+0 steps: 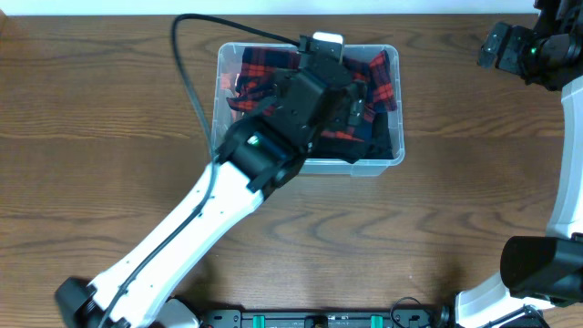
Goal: Pack container
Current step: 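Smooth and tuck the plaid shirt edges inside the bin with the left gripper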
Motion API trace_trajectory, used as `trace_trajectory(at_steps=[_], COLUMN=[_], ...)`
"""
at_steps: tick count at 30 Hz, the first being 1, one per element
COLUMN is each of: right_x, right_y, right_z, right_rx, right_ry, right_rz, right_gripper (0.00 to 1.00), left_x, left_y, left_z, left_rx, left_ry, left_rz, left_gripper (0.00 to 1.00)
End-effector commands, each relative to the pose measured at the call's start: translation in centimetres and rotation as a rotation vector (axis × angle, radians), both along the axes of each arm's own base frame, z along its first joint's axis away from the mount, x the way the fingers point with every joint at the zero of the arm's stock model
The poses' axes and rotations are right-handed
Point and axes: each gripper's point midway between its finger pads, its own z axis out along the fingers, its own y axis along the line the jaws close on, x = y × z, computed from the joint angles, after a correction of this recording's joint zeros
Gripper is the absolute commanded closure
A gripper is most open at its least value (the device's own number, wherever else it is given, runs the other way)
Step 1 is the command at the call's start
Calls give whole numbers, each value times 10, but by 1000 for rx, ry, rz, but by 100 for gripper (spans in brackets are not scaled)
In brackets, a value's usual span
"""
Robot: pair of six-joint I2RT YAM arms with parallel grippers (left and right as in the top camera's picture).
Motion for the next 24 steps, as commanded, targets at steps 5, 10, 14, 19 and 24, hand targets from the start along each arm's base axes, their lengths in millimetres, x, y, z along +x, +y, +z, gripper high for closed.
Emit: trace_trajectory(at_steps=[5,10,14,19,24], right_x=[0,0,0,0,0], right_y=[1,1,1,1,1], right_z=[-1,-1,-1,-1,-1], right_rx=[4,4,4,4,4], right_ry=[4,4,4,4,4], right_rz=[-7,-7,-7,-7,-7], right_gripper=[1,1,1,1,1], left_x=[29,64,82,91,93], left_y=[31,36,28,26,24], left_z=[2,-28,-59,-110,-166], left_rx=[141,158,132,42,66], left_ry=[-61,-36,6,142,256], left_rz=[23,73,109,233,284], left_gripper=[2,2,2,2,2])
